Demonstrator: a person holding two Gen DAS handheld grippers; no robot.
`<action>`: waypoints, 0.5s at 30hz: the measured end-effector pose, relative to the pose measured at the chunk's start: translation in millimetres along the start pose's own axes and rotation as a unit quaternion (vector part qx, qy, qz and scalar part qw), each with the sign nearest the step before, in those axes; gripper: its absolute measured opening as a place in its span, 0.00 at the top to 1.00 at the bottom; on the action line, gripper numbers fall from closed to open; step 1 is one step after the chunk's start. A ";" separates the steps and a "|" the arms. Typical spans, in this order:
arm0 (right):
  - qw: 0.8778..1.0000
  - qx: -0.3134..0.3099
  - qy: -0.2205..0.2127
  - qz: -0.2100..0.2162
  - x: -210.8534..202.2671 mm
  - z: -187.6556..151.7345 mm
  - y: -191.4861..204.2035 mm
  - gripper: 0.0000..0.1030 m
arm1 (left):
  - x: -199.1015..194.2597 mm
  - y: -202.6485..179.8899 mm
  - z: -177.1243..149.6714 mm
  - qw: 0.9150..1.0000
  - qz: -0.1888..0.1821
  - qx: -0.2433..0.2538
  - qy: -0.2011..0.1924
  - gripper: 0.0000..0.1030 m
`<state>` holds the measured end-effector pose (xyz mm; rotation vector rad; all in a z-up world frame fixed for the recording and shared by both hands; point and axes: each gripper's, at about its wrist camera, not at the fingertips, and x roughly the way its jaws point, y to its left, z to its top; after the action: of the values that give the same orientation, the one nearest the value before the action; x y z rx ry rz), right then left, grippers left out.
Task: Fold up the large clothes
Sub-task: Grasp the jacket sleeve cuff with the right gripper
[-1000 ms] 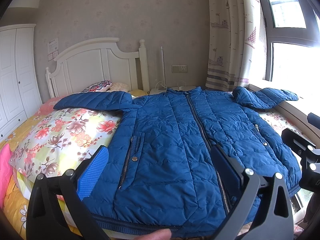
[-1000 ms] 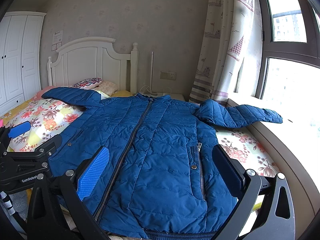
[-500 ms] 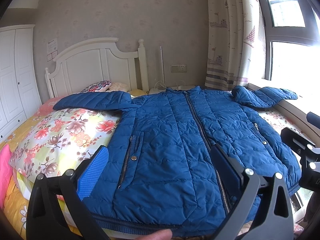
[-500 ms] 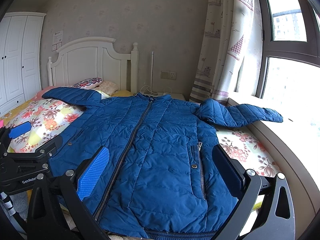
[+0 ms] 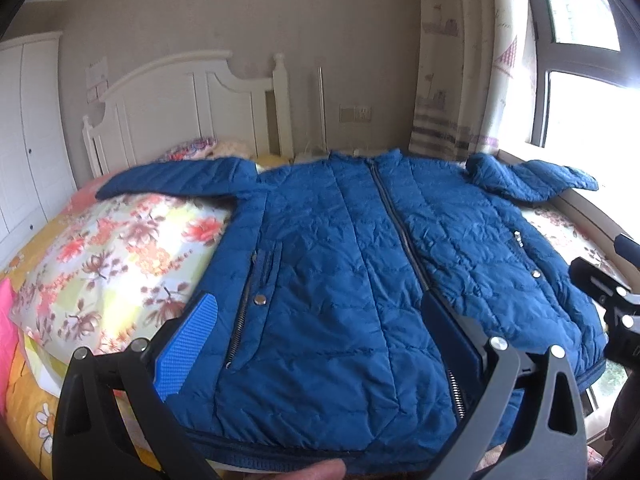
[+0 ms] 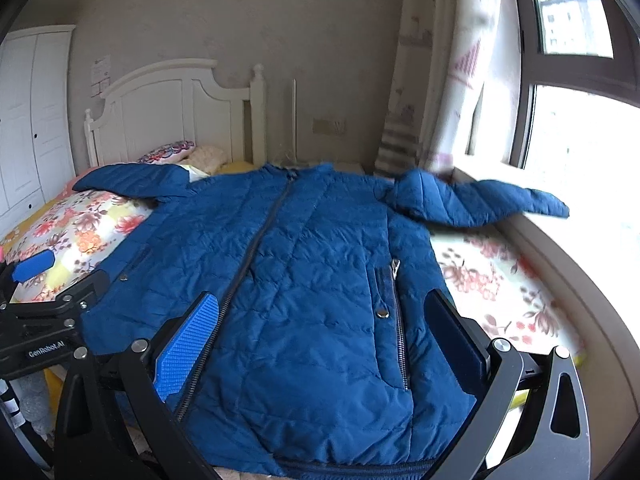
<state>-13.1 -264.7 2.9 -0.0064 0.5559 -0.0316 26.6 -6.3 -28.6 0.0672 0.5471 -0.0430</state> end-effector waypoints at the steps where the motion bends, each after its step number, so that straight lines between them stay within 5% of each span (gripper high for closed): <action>1: 1.000 0.005 0.008 0.002 6.3 0.7 -5.0 0.04 | 5.7 0.8 1.0 1.000 0.000 0.002 0.006 0.02; 9: 0.993 0.069 0.094 -0.036 97.1 21.7 -80.8 0.04 | 106.2 -3.5 36.6 0.993 0.034 0.092 0.071 0.02; 12: 0.983 0.130 0.119 -0.052 137.3 32.4 -128.9 0.04 | 172.5 4.3 61.0 0.987 0.035 0.101 0.122 0.02; 15: 0.974 0.160 0.132 -0.092 171.5 46.6 -171.6 0.04 | 226.6 18.1 81.3 0.985 0.069 0.089 0.132 0.02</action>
<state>152.2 -441.8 -45.5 0.2639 0.8100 -0.3057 263.1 0.5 -76.4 0.2880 0.8019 0.0529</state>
